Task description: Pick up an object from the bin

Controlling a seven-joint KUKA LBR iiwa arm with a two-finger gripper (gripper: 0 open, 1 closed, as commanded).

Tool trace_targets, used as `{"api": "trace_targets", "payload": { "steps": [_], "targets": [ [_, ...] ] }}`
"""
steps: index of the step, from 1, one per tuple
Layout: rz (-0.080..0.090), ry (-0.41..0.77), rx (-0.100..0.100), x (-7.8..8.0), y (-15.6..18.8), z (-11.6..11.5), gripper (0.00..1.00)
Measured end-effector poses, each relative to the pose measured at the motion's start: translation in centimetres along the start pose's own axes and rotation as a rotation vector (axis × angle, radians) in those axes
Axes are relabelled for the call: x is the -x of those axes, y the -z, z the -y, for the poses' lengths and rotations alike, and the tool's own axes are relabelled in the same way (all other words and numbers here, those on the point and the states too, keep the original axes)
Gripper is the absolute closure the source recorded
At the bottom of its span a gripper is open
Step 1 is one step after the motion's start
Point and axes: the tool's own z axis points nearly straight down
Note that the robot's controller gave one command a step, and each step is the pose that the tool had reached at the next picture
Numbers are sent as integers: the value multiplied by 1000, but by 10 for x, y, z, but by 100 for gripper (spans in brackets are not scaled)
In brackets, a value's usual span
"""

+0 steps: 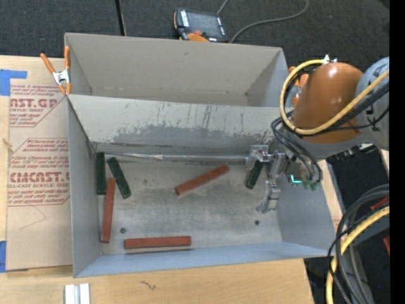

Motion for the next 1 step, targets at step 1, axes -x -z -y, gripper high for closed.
{"api": "trace_targets", "payload": {
  "steps": [1],
  "targets": [
    [7, -130, 2, 55, -110, -28, 0]
  ]
}}
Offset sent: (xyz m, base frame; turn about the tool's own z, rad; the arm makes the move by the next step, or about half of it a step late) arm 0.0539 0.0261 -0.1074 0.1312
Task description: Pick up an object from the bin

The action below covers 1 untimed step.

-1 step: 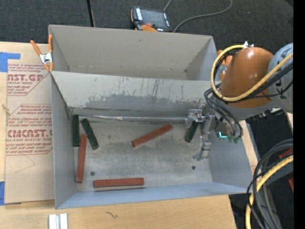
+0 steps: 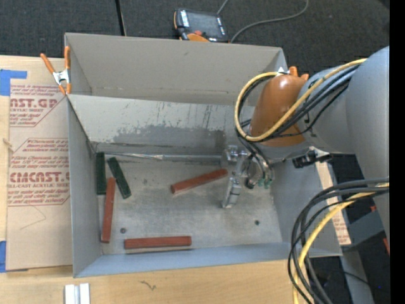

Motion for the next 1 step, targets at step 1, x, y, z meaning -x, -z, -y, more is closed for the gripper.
{"api": "trace_targets", "payload": {
  "steps": [1],
  "targets": [
    [-1, 52, 1, -20, 1, -67, 0]
  ]
}}
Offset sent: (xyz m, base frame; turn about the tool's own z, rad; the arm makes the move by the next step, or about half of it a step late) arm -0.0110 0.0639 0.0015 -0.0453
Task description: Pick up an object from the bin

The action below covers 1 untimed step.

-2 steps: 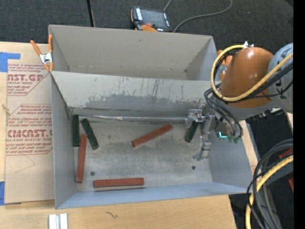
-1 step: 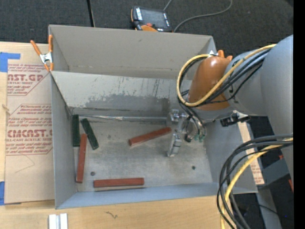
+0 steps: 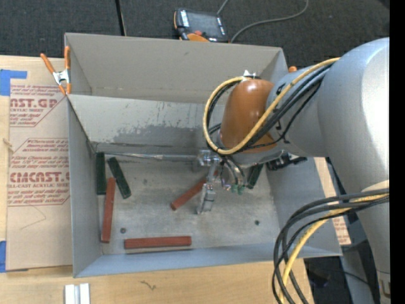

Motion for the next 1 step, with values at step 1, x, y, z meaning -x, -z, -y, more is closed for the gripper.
{"api": "trace_targets", "payload": {
  "steps": [1],
  "targets": [
    [0, -5, -3, 1, 0, 4, 100]
  ]
}}
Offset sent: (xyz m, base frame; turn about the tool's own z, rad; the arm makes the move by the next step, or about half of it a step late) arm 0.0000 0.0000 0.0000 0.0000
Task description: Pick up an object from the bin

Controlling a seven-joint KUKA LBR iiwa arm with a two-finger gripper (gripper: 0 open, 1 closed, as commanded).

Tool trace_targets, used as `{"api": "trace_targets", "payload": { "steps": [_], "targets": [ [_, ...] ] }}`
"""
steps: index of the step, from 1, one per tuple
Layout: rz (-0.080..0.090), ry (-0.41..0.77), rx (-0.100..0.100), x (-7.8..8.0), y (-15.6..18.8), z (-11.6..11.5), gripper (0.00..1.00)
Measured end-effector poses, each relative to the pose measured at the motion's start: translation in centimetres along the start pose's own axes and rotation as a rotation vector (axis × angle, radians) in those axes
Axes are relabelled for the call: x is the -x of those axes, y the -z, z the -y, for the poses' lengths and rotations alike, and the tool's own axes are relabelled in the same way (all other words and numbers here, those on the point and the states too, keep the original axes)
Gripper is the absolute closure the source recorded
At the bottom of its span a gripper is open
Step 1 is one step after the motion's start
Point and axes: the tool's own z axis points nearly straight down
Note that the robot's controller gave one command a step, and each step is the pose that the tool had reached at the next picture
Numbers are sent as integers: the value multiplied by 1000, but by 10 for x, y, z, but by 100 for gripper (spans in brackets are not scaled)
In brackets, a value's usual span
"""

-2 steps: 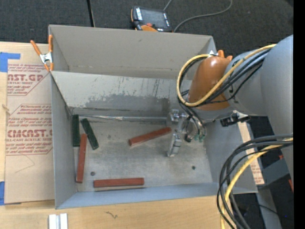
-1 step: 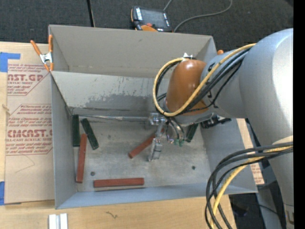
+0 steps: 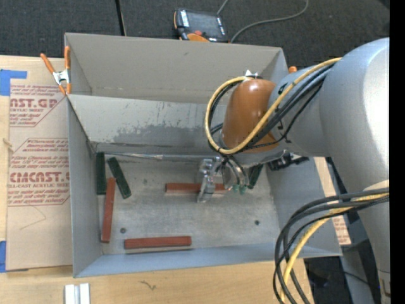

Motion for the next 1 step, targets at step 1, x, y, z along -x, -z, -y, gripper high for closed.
{"api": "trace_targets", "payload": {
  "steps": [1],
  "targets": [
    [11, 9, 1, 12, 143, 1, 100]
  ]
}}
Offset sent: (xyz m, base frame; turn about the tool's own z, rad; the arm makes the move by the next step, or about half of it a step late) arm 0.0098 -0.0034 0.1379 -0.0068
